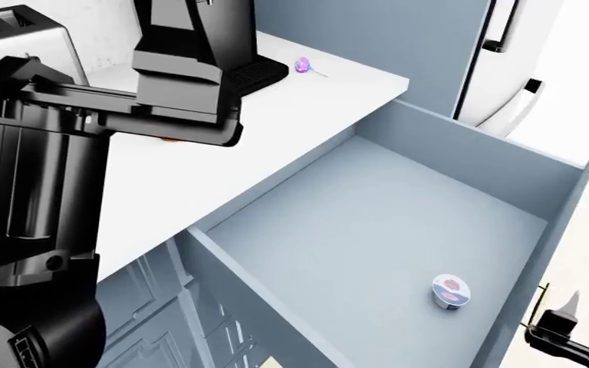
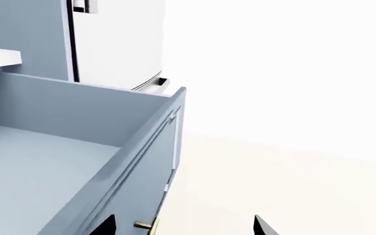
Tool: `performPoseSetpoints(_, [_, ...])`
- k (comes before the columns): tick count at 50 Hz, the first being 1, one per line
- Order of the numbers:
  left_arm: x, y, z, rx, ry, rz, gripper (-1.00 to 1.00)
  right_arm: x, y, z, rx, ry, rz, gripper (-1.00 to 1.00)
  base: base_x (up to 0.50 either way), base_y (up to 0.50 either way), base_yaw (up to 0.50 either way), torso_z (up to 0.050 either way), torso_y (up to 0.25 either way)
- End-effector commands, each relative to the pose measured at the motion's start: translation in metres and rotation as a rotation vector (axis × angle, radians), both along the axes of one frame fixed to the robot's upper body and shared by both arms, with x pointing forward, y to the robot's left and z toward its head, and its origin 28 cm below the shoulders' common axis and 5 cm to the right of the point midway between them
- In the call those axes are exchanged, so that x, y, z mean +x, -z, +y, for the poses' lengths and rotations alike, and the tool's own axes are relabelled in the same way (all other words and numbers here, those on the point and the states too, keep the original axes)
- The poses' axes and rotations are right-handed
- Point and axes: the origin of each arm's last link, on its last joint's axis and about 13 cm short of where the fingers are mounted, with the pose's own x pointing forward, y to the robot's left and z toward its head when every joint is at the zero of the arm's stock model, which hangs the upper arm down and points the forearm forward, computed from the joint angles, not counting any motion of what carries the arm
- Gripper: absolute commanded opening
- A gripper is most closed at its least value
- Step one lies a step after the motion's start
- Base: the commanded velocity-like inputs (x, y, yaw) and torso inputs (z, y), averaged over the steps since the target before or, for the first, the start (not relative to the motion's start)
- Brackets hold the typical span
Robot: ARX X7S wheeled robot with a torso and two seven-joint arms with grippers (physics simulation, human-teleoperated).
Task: Close the right drawer.
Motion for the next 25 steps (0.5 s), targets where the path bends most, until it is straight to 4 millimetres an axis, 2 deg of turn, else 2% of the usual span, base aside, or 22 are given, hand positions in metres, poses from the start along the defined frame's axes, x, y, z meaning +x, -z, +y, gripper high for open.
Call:
performPoseSetpoints(1, [0.000,0.001,0.000,0.001,0.000,0.003,1.00,0.004,0.014,0.001,0.022,-0.008,0.025,1.00,0.00,0.00,0.00,0.000,0.000])
performPoseSetpoints(8, [0.001,0.001,-0.001,0.001,0.002,0.004,1.00,0.003,0.013,0.000,0.021,-0.006,0.023,1.00,0.00,0.00,0.00,0.000,0.000])
performPoseSetpoints(17, [0.002,0.001,0.000,0.004,-0.002,0.006,1.00,0.002,0.026,-0.003,0.034,0.004,0.039,1.00,0.00,0.00,0.00,0.000,0.000])
performPoseSetpoints(25, [0.002,0.001,0.000,0.006,-0.003,0.007,1.00,0.003,0.030,-0.003,0.041,0.004,0.049,1.00,0.00,0.00,0.00,0.000,0.000])
